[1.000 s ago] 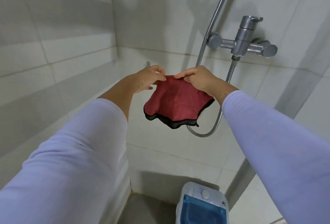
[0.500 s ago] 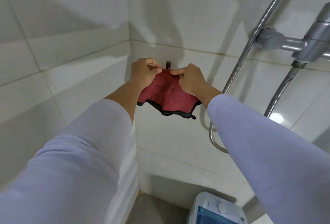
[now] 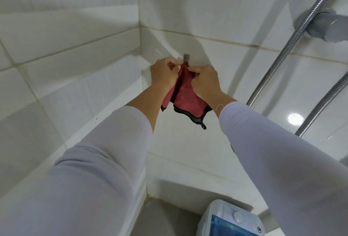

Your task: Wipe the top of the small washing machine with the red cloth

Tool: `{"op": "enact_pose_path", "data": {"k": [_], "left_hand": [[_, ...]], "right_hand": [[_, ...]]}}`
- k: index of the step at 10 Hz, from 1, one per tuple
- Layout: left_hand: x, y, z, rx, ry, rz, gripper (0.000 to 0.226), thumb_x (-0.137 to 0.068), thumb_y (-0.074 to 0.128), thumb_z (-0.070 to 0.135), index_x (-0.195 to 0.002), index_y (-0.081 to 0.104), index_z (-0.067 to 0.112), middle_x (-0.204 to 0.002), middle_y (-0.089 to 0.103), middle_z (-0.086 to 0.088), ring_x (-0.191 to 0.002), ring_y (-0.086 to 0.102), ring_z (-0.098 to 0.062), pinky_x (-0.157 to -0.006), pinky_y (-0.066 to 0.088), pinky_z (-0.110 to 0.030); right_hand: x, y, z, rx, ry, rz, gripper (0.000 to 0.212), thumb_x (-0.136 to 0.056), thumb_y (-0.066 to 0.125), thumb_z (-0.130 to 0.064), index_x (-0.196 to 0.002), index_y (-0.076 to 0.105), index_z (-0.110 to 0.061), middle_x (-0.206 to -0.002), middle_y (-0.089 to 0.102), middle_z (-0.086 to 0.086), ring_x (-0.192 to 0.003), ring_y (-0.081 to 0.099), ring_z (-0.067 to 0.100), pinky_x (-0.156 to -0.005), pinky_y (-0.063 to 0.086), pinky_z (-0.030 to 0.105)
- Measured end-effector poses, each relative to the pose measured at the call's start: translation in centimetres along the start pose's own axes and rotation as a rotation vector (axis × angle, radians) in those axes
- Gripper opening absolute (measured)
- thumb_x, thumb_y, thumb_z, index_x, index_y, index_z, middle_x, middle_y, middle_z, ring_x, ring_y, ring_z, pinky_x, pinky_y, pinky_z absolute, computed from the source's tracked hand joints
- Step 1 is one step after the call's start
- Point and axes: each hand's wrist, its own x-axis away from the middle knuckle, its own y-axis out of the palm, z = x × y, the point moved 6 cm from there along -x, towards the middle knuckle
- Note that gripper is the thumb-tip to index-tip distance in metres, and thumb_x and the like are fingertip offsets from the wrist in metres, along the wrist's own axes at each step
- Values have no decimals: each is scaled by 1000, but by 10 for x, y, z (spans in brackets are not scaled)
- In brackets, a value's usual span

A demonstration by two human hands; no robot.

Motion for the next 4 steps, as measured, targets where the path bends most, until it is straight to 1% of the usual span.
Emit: {"op": "enact_pose_path", "data": {"k": [1, 2, 3, 4], "left_hand": [[8, 7, 0, 3, -31, -32, 21, -93, 57, 18, -106, 70, 8, -108, 72, -7, -104, 65, -20, -93, 41, -21], [23, 13, -6, 21, -37, -54, 27, -94, 50, 15, -113, 69, 12, -113, 71, -5, -107, 63, -19, -91, 40, -18], [36, 19, -16, -38, -10, -11, 37, -93, 48, 17, -127, 62, 18, -124, 63, -6, -119, 55, -22, -102, 41, -28], [83, 24, -40, -73, -93, 88, 45, -91, 53, 18, -136, 50, 13, -139, 47, -11, -132, 40, -25, -106, 39, -42]], "right_hand": [[4, 3, 4, -67, 37, -80, 51, -90, 37, 4, -132, 58, -17, -135, 59, 3, -121, 55, 22, -93, 38, 17], [9, 13, 22, -55, 77, -193, 57, -88, 36, 3, -131, 59, -25, -121, 62, 6, -89, 63, 22, -72, 44, 11], [23, 10, 45, -90, 137, -265, 57, -86, 36, 5, -129, 61, -24, -89, 51, 1, -47, 38, 7, -34, 31, 5], [73, 4, 70, -146, 212, -284, 52, -88, 38, 6, -129, 60, -17, -62, 53, 4, -29, 40, 3, -32, 29, 7]]}}
